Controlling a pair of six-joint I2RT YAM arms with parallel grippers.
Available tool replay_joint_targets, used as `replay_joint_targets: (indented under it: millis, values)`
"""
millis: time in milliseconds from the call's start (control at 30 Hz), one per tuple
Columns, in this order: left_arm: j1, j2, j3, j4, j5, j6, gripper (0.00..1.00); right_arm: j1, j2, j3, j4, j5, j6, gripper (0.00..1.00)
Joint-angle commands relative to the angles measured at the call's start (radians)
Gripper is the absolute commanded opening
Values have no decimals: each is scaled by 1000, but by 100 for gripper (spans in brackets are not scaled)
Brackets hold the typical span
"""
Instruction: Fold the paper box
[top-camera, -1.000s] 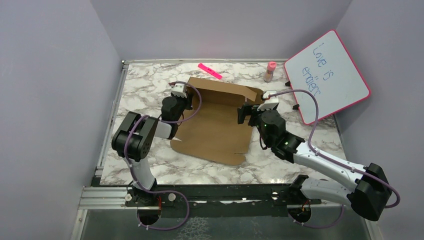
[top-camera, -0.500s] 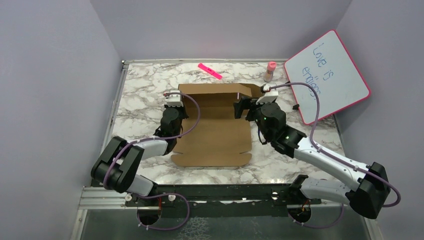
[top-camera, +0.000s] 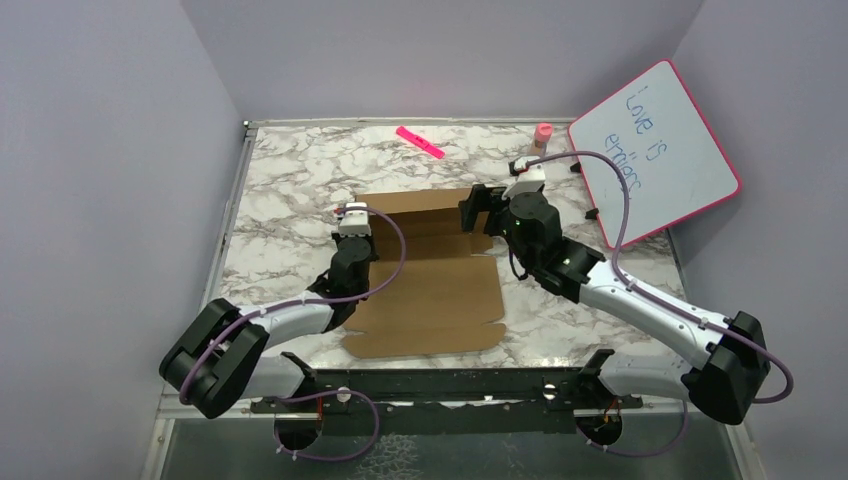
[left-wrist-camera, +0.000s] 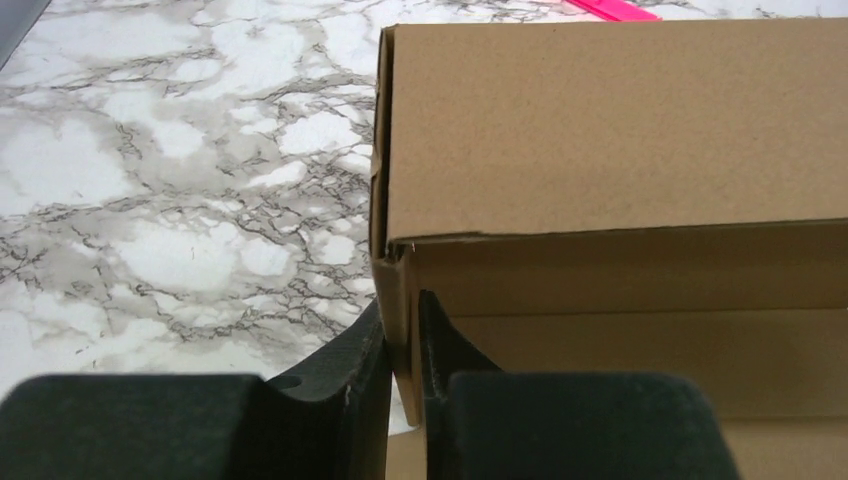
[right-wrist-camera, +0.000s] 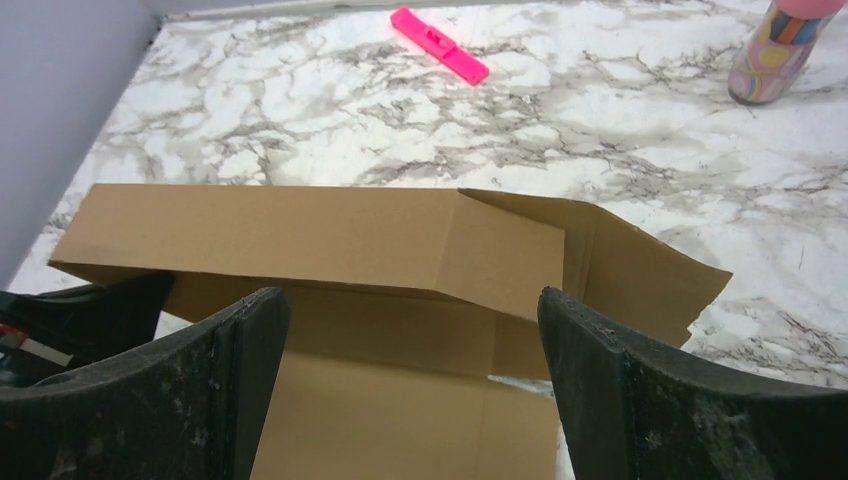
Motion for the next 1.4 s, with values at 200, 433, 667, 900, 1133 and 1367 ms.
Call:
replay_joint_targets:
  millis: [200,433,667,900,1133,1367]
  values:
    - [-49,-119,13,-222,-73,-149,38,5,32,25,-33,-1,38,100]
    - [-50,-261,46,-514,-9,-279,66,-10,92,56,-33,-12,71,99]
    - [-50,-429,79,-794,110,-383,87,-39,132,77,5,-73,108,98]
    - [-47,-565,217,-899,173,-261,99,-69,139,60,29,-99,132,94]
    - [-36,-397,449,-914,207,-30,99,-98,159,40,63,-142,174,91]
    - [3,-170,701,-972,362,138,99,-141,188,-5,106,-257,266,86]
